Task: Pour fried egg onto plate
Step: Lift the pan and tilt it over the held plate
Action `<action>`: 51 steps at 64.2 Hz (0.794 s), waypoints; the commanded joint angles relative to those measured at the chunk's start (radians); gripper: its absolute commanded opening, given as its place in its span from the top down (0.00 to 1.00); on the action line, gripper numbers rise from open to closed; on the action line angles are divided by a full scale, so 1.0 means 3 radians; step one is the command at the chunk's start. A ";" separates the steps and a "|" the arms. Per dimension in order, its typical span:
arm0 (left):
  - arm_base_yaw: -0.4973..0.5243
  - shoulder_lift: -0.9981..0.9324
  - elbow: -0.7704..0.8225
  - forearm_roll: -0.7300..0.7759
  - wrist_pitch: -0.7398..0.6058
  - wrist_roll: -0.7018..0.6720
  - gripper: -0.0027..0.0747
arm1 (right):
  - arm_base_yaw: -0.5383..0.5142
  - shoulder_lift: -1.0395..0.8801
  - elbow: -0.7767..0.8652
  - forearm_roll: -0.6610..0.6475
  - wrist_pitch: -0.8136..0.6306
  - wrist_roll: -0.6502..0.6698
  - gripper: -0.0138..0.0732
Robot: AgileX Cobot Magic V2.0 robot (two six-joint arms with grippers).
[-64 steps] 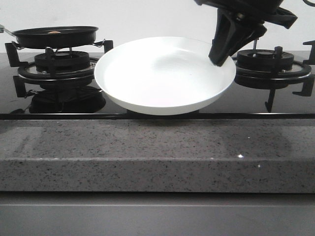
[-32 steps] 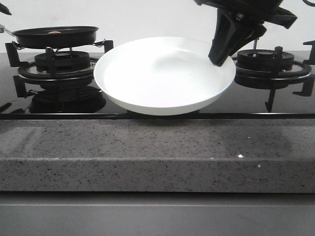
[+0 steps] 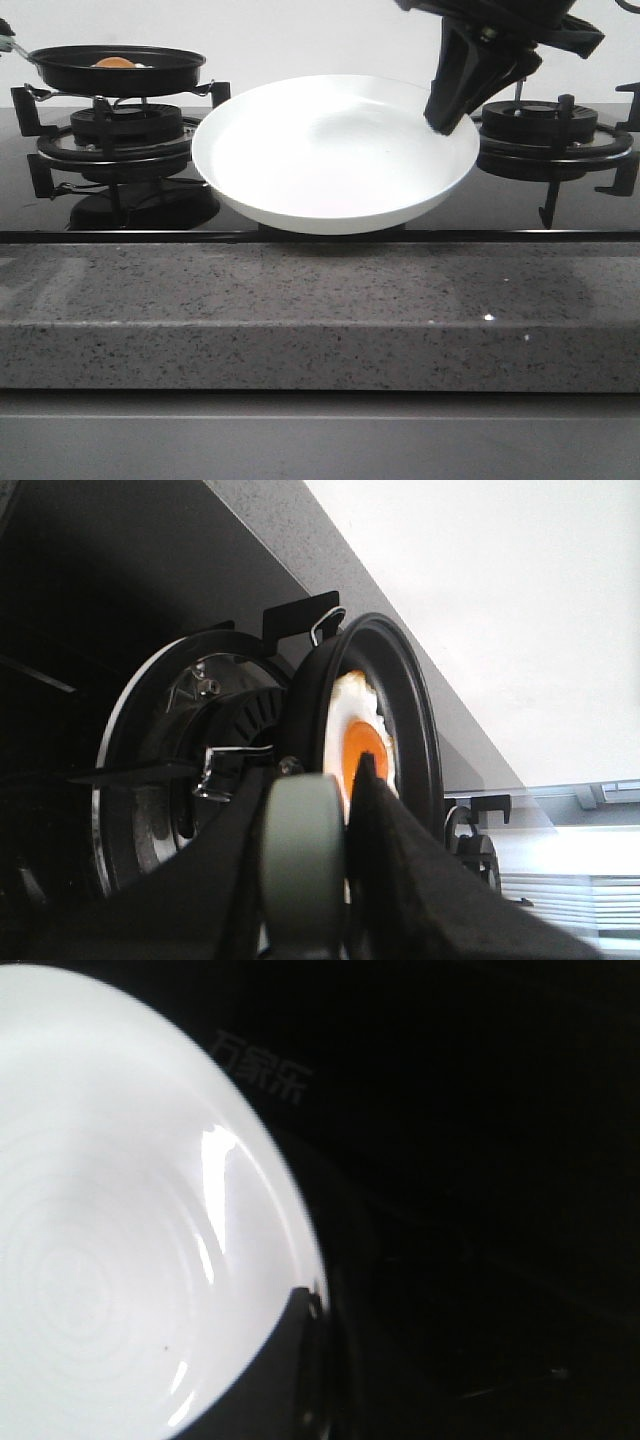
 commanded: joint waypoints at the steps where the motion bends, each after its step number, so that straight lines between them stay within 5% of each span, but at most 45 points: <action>1: 0.0028 -0.0196 -0.0097 -0.0149 0.0095 0.0137 0.99 | 0.0000 -0.0167 -0.0081 0.0058 -0.0136 -0.0003 0.92; 51: -0.0241 -0.1397 0.0299 -0.0350 0.0170 0.0576 0.99 | 0.0000 -0.0167 -0.0081 0.0058 -0.0131 -0.0003 0.92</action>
